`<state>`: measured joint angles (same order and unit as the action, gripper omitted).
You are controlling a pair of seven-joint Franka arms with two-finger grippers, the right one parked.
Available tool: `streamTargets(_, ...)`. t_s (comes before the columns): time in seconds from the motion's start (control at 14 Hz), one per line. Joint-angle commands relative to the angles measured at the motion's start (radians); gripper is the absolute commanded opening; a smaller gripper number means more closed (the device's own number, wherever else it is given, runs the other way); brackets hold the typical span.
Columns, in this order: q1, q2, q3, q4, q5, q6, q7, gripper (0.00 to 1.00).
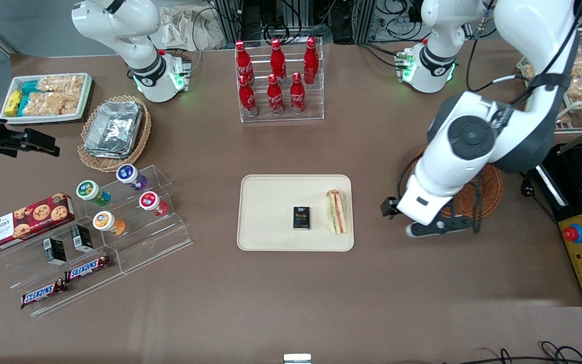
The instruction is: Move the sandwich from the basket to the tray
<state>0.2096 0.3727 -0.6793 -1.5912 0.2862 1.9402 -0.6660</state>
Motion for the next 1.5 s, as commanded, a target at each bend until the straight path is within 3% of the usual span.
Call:
streamTargets(0.0,0.007,-0.066,-0.008,-0.015,-0.024,-0.046,0.019,0.99)
streamTargets(0.14,0.016,-0.077,-0.005,-0.013,-0.028,-0.047,0.075,0.99)
streamTargets(0.29,0.074,-0.080,0.003,0.005,-0.094,-0.047,0.196,0.99)
streamTargets(0.36,0.053,-0.098,0.065,0.008,-0.122,-0.055,0.262,0.99)
streamTargets(0.43,-0.043,-0.106,0.202,0.026,-0.140,-0.072,0.311,0.99)
streamTargets(0.64,-0.312,-0.104,0.621,0.160,-0.310,-0.205,0.481,0.99)
streamTargets(0.79,-0.401,-0.127,0.749,0.166,-0.322,-0.213,0.511,0.99)
streamTargets(1.14,-0.404,-0.250,0.755,0.091,-0.305,-0.230,0.508,0.99)
streamTargets(1.43,-0.383,-0.278,0.756,0.072,-0.303,-0.236,0.537,0.98)
